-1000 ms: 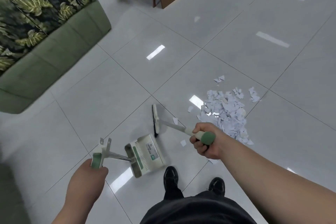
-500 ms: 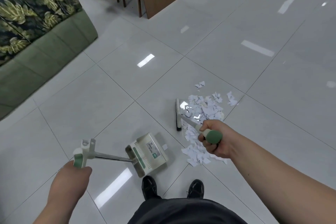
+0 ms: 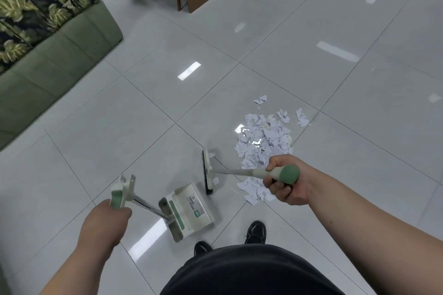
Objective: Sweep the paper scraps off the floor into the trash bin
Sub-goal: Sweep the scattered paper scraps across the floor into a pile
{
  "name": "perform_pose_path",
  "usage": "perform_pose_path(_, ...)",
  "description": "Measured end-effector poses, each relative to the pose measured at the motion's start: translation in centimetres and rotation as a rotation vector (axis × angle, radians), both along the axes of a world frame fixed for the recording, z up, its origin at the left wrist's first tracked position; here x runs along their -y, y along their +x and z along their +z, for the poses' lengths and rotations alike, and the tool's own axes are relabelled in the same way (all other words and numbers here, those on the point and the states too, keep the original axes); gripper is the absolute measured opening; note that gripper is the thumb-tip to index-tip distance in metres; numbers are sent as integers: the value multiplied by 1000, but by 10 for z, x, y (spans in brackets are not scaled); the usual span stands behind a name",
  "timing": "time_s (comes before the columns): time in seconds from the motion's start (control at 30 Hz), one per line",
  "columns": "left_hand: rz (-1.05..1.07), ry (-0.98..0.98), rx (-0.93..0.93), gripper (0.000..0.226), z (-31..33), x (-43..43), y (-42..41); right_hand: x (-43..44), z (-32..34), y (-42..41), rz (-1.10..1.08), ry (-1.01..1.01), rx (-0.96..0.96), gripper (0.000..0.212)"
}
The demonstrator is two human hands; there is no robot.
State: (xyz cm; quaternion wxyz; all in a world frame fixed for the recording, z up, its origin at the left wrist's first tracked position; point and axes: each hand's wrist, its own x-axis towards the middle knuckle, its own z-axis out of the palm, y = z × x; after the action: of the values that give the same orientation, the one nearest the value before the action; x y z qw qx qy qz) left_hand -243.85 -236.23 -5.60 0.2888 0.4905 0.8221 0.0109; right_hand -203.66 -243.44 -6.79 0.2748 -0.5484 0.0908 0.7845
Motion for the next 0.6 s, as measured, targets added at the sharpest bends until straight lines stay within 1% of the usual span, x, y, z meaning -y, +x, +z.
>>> perform_pose_path(0.1, -32, -11, 9, 11, -4, 1, 4, 0, 3, -4, 59, -32, 63, 58)
perform_pose_path(0.17, -56, -16, 3, 10, -4, 1, 9, 2, 4, -3, 75, -54, 117, 59)
perform_pose_path(0.3, -96, -4, 0, 8, -6, -5, 21, 6, 13, 3, 116, -38, 189, 58)
perform_pose_path(0.43, -100, 3, 20, 8, -8, -9, 32, 12, 26, 8, 172, 12, 248, 40)
perform_pose_path(0.53, -106, 11, 31, 10, -9, -12, 38, 19, 32, 29, 249, 27, 307, 35)
perform_pose_path(0.6, -103, 14, 36, 11, -9, -14, 42, 23, 40, 51, 278, 9, 284, 27)
